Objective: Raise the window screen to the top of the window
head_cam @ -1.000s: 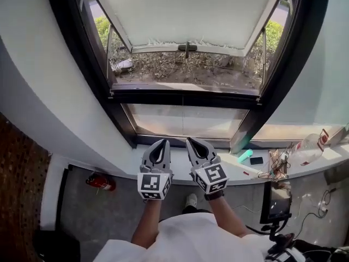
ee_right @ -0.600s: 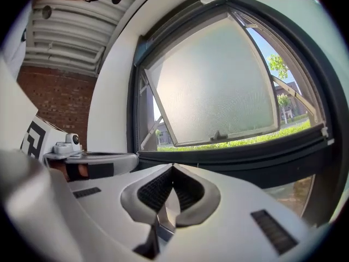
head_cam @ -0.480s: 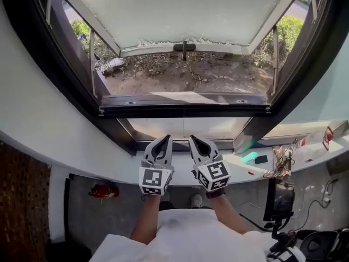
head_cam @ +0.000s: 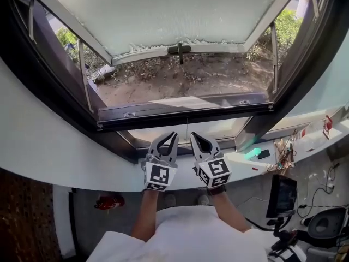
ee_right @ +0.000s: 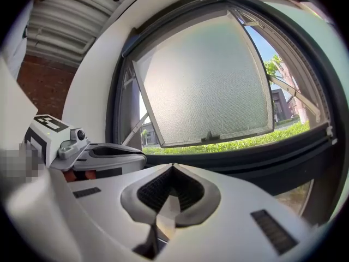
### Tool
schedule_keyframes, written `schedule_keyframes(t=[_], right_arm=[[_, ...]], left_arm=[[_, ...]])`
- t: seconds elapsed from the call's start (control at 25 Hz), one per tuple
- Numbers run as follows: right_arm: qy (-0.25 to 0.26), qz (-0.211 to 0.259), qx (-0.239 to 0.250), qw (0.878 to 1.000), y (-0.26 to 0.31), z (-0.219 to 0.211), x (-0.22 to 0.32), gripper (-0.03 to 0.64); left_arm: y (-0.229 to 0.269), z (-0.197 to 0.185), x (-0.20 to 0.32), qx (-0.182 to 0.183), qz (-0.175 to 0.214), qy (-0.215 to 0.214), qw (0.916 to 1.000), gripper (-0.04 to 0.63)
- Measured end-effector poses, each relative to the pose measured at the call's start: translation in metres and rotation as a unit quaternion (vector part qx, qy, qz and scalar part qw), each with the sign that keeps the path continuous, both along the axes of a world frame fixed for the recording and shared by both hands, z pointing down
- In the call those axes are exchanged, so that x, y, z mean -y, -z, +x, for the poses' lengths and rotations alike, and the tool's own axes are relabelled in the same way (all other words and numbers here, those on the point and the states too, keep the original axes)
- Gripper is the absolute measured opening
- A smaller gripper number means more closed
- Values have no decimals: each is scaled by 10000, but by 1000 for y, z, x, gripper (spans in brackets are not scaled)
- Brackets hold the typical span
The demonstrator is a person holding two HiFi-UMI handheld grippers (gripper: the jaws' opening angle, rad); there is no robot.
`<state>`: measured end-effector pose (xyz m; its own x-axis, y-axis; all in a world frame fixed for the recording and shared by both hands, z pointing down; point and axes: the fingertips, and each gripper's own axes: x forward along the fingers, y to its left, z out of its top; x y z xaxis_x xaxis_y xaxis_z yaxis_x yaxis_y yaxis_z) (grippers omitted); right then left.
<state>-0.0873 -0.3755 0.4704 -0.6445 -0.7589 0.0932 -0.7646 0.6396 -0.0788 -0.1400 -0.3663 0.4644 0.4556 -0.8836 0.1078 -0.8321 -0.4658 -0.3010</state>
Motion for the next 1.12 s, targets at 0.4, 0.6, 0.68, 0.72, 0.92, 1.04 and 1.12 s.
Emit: schedule_keyframes(t=[0.4, 0.6, 0.68, 0.72, 0.92, 1.04, 1.12], right_arm=[[-167, -68, -73, 9998, -7, -2, 7, 3], [-326, -65, -94, 9994, -7, 7, 13, 3], [-389, -67, -110, 9992, -8, 13, 14, 2], [-422, -69, -116, 9990, -8, 16, 14, 2], [-515, -192, -147, 9984, -17, 25, 18, 2], [-502, -320, -195, 9980, -26, 26, 20, 2], [-489, -413, -241, 9977, -35, 25, 21, 2]], left_arm=[[-42, 2, 29, 3044, -81, -31, 9525, 146], [-66, 1, 47, 3649, -338, -71, 9304, 346], [-68, -3, 51, 3658, -362, 47, 9300, 346], [-70, -4, 53, 3671, -373, 87, 9294, 347], [-81, -11, 65, 3853, -460, 149, 9215, 345], [-78, -12, 69, 3899, -380, 234, 9198, 345], [-78, -12, 69, 3931, -324, 256, 9186, 345]])
